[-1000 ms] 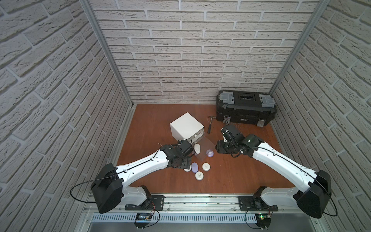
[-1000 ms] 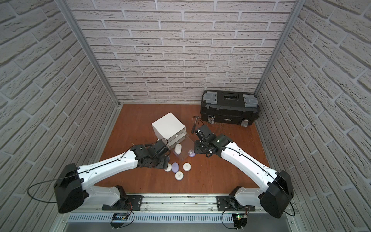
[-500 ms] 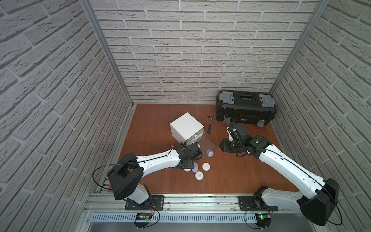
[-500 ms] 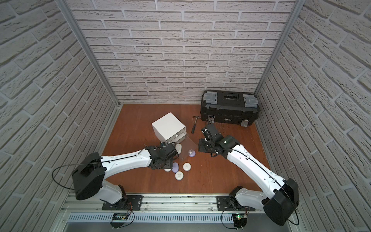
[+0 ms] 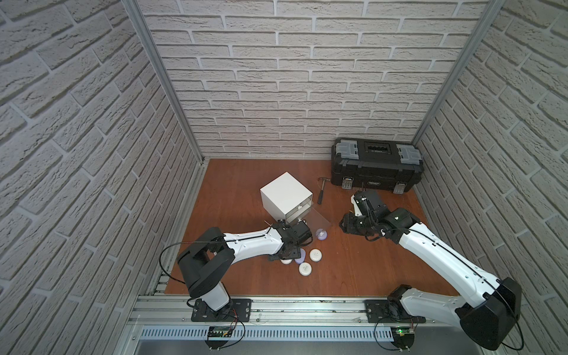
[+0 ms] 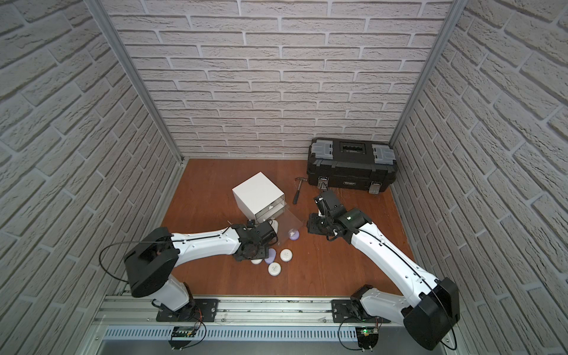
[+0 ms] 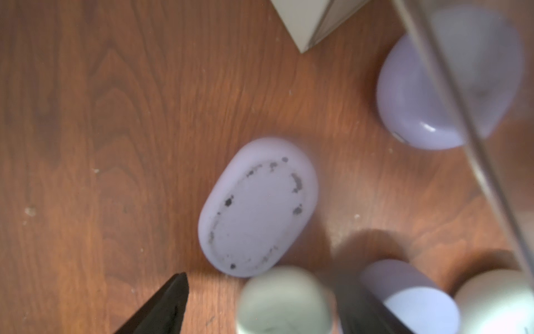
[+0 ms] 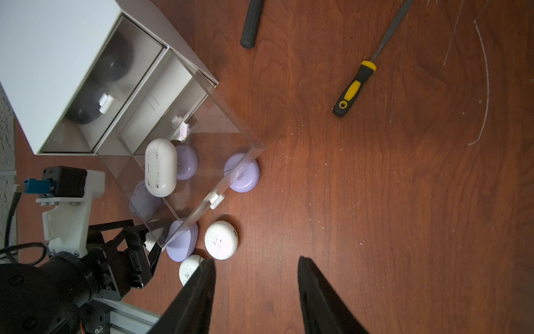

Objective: Put the bluetooth earphones in the drawer according to color
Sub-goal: Pick up the Bluetooth earphone from the center of the board.

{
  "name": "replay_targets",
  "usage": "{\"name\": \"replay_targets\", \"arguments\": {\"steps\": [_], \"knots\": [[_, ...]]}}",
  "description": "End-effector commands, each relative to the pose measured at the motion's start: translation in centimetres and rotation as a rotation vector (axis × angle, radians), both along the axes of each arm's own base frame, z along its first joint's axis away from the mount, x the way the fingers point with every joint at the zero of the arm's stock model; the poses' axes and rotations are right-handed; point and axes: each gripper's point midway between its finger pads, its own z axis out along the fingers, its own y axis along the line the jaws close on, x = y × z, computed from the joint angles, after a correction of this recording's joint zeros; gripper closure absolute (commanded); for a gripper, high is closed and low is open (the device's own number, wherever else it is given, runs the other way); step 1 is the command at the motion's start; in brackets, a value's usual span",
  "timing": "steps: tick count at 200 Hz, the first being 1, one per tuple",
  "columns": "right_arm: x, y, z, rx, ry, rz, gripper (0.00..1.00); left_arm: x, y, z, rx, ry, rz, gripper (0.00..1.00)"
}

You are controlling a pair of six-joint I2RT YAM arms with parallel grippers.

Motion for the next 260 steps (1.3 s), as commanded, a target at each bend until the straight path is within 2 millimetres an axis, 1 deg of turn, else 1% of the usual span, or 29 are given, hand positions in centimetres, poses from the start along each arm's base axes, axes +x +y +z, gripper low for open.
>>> {"name": "replay_targets", "arguments": {"steps": [1, 40, 55, 92, 109, 137, 176, 190, 215, 232, 260], "knots": [[0.2, 0.0, 0.5, 0.020, -0.034, 0.010, 0.48, -0.5, -0.1, -0.4, -0.004, 0.013, 0.009, 0.14], [0.2, -0.1, 0.3, 0.026, -0.029, 0.007, 0.48, -1.1, -0.1, -0.1, -0.016, 0.013, 0.013, 0.15], [0.2, -0.1, 0.3, 0.029, -0.025, 0.006, 0.48, -1.6, -0.1, -0.2, -0.015, 0.023, 0.009, 0.16], [0.0, -0.1, 0.2, 0.037, -0.019, 0.005, 0.48, -3.2, 0.9, -0.9, 0.004, 0.050, 0.026, 0.20], [0.0, -0.1, 0.0, 0.040, -0.013, 0.002, 0.48, -3.5, 1.4, -1.1, 0.010, 0.052, 0.034, 0.22], [0.0, 0.2, 0.0, 0.051, -0.008, 0.004, 0.48, -2.8, 1.6, -0.6, 0.022, 0.034, 0.034, 0.23], [0.0, 0.2, -0.1, 0.051, -0.001, 0.005, 0.48, -1.3, 1.2, 0.1, 0.022, 0.008, 0.015, 0.23], [0.0, 0.2, -0.1, 0.052, 0.000, 0.006, 0.48, -1.0, 1.0, 0.2, 0.019, 0.006, 0.007, 0.26], [0.0, 0.2, -0.2, 0.053, 0.003, 0.004, 0.48, -1.1, 0.6, 0.0, 0.011, 0.014, -0.003, 0.33], [-0.1, 0.2, -0.2, 0.055, 0.006, 0.004, 0.48, -1.5, 0.6, -0.2, 0.013, 0.026, -0.010, 0.37], [-0.1, 0.4, -0.3, 0.059, 0.012, 0.009, 0.48, -2.3, 0.8, -0.5, 0.016, 0.043, -0.015, 0.38]]}}
